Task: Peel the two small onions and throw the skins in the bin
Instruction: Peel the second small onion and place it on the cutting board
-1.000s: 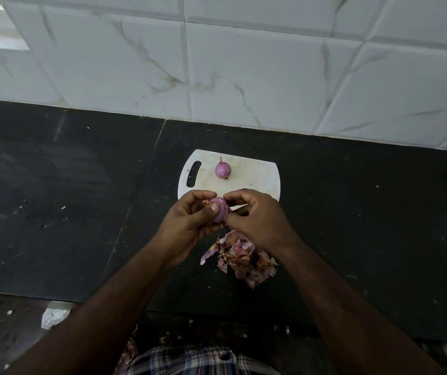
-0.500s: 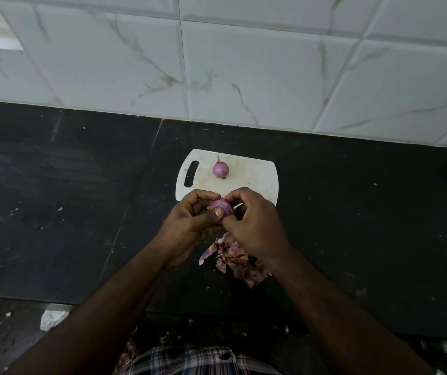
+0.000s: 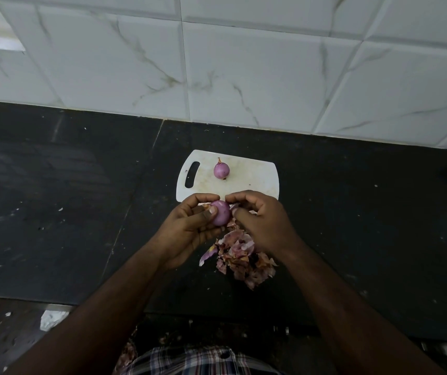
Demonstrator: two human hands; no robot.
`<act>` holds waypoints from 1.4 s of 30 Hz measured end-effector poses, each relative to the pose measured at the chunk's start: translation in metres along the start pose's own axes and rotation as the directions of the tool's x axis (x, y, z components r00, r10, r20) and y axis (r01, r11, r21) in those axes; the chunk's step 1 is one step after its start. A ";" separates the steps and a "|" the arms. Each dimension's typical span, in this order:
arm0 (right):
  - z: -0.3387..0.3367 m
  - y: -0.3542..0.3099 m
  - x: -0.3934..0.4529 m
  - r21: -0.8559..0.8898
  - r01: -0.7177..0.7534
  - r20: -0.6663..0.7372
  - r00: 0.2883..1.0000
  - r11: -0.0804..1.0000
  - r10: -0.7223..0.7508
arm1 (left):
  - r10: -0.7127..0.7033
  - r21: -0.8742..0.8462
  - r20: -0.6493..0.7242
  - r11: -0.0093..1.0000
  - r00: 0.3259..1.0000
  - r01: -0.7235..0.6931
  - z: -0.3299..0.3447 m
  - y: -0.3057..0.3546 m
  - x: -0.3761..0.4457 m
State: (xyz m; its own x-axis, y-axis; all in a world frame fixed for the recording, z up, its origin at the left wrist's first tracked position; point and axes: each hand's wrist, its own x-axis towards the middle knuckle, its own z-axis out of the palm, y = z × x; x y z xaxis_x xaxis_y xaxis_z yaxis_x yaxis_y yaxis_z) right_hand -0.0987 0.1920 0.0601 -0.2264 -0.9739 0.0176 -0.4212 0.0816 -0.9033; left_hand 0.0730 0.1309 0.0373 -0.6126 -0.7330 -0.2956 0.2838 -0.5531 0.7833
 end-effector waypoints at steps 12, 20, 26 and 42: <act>-0.003 0.020 0.000 -0.241 0.126 -0.101 0.983 0.962 -0.154 | -0.032 -0.003 0.017 0.999 0.999 0.032 -0.008 0.003 0.000; -0.011 -0.003 -0.005 -0.004 -0.117 0.073 0.990 0.993 0.117 | -0.024 0.074 0.013 0.997 1.000 0.023 -0.013 -0.001 0.002; -0.003 -0.010 -0.005 -0.104 -0.037 0.103 0.994 0.994 0.048 | 0.025 0.155 0.053 0.987 0.998 -0.033 -0.005 -0.001 -0.001; 0.014 -0.005 -0.006 -0.265 0.069 -0.017 0.997 0.962 -0.076 | 0.120 0.193 0.051 0.973 0.991 -0.128 -0.005 -0.009 0.000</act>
State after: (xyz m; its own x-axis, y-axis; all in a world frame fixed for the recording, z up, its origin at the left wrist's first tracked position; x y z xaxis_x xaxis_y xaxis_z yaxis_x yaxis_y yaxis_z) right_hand -0.0824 0.1946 0.0587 -0.2087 -0.9735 0.0934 -0.6531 0.0676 -0.7543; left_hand 0.0741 0.1335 0.0279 -0.6108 -0.7731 -0.1712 0.2117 -0.3677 0.9055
